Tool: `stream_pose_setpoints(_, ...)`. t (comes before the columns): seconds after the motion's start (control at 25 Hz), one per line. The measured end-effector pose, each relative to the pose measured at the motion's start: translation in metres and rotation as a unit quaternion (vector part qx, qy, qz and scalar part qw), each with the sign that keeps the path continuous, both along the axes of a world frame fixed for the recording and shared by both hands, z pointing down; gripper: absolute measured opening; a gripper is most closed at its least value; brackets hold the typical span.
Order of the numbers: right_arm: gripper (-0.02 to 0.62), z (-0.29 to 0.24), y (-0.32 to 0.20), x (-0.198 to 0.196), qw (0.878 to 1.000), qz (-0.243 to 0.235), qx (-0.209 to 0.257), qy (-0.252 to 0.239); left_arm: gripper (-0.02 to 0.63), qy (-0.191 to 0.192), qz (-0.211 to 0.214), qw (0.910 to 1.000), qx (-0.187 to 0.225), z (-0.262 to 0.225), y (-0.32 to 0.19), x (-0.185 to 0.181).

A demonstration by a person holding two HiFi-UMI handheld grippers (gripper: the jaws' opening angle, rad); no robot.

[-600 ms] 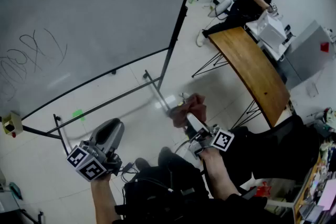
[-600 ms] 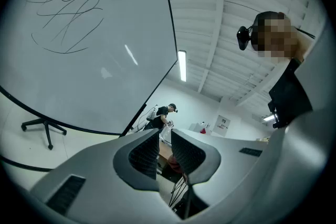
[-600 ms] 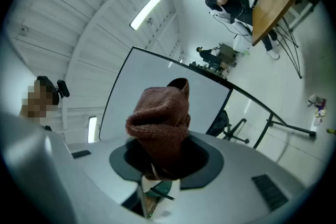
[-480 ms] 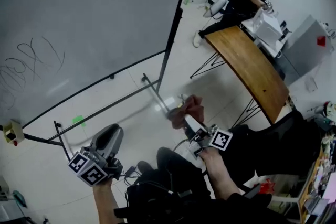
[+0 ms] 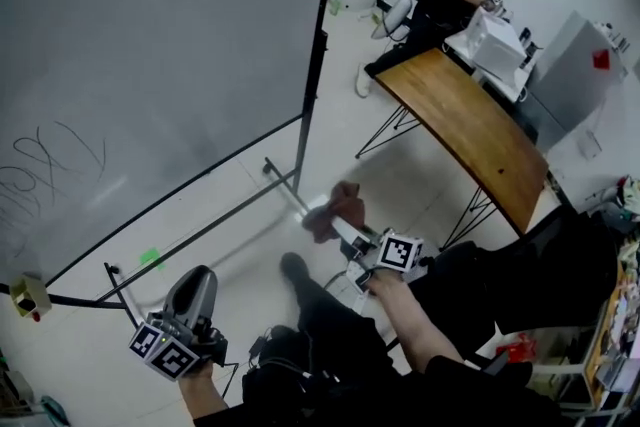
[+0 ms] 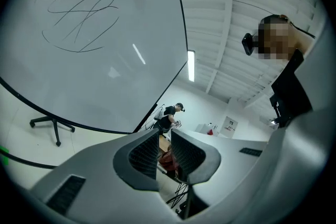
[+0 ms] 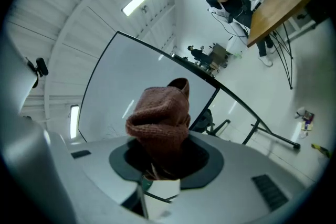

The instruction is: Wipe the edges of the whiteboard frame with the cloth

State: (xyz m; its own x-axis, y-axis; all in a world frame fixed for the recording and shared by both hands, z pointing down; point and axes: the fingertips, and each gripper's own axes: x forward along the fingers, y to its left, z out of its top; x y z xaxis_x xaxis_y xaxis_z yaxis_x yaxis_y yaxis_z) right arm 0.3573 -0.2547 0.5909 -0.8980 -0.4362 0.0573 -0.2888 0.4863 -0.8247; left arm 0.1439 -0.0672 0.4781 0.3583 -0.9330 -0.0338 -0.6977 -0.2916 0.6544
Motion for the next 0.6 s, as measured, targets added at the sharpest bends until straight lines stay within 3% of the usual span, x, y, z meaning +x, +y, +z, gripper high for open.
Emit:
stream_pose_setpoints(0.28,0.14,0.053,-0.098,-0.037,0.999,-0.013,-0.004,0.029,0.06,0.008,-0.019,0.9989,-0.043,0.023,-0.065,-0.027)
stream_pose_setpoints(0.6,0.14,0.113,-0.218,-0.067,0.997,-0.017,-0.05,0.056,0.06,0.037,-0.034,0.9946,-0.09,0.036,-0.159,-0.041)
